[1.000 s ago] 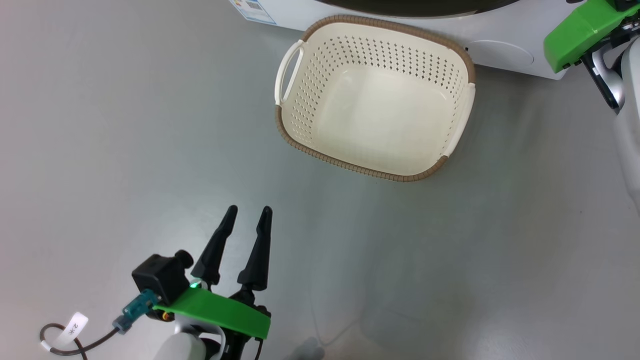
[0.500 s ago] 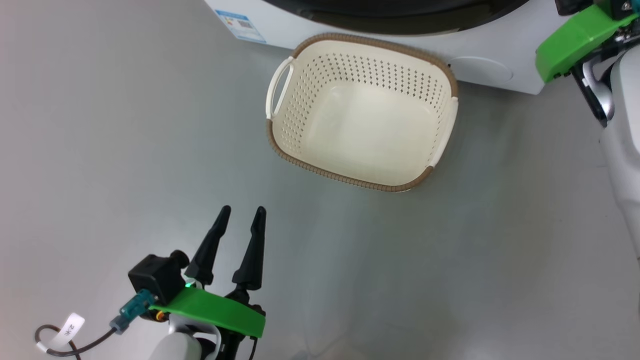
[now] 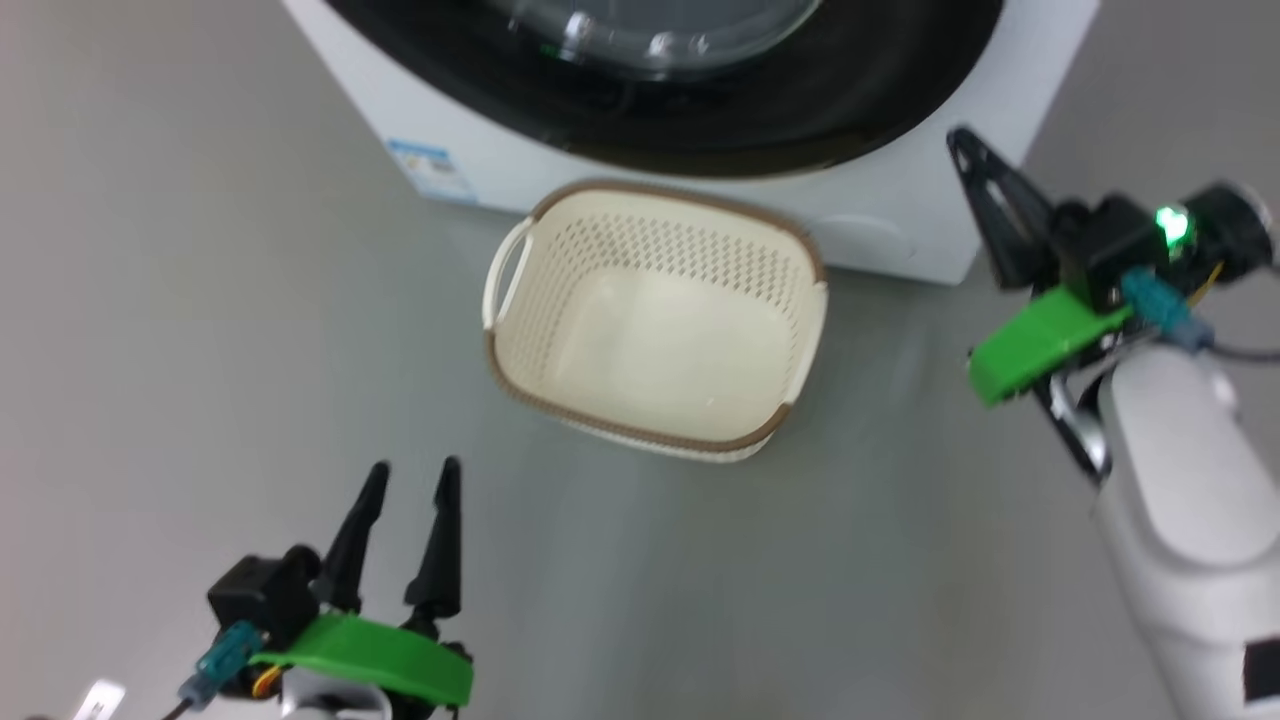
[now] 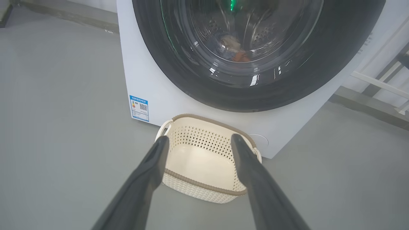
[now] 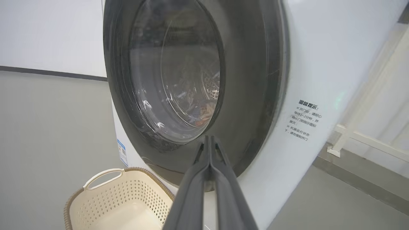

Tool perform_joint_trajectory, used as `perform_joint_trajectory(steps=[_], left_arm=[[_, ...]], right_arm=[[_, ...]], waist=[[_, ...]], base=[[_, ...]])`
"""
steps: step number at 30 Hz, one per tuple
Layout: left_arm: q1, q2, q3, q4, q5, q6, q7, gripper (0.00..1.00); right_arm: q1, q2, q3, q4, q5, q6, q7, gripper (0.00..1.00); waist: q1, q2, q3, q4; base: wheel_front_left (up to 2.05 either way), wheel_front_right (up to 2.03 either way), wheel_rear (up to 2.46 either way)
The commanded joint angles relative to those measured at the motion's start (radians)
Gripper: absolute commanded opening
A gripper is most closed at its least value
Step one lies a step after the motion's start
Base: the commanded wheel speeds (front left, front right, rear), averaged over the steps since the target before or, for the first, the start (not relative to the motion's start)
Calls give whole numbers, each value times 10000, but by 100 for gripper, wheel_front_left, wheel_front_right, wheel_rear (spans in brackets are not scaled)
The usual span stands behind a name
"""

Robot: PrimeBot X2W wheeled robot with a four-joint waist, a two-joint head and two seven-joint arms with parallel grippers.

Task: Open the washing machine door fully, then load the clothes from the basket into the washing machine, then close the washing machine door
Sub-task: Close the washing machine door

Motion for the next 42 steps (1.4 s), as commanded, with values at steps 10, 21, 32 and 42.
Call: perform_joint_trajectory(steps=[10, 21, 32, 42], left_arm=[[809, 256, 1444, -77, 575, -25, -65, 100], [1553, 256, 2177, -232, 835, -26, -65, 100], [1809, 256, 2407, -379, 847, -26, -65, 100], [1878, 256, 2463, -392, 849, -26, -65, 100]], right_arm=[[2777, 1326, -703, -1532, 34, -61, 27, 0], [4663, 1895, -1568, -2321, 43, -61, 27, 0], [5894, 2094, -2792, -2960, 273, -61, 27, 0], [6435, 2106, -3194, -3125, 675, -61, 27, 0]], waist=[[0, 0, -2424, -2335], [0, 0, -3400, -3690], [0, 0, -3663, -4347], [0, 0, -3724, -4594]], base=[[0, 0, 0], [0, 0, 0], [0, 0, 0], [0, 0, 0]])
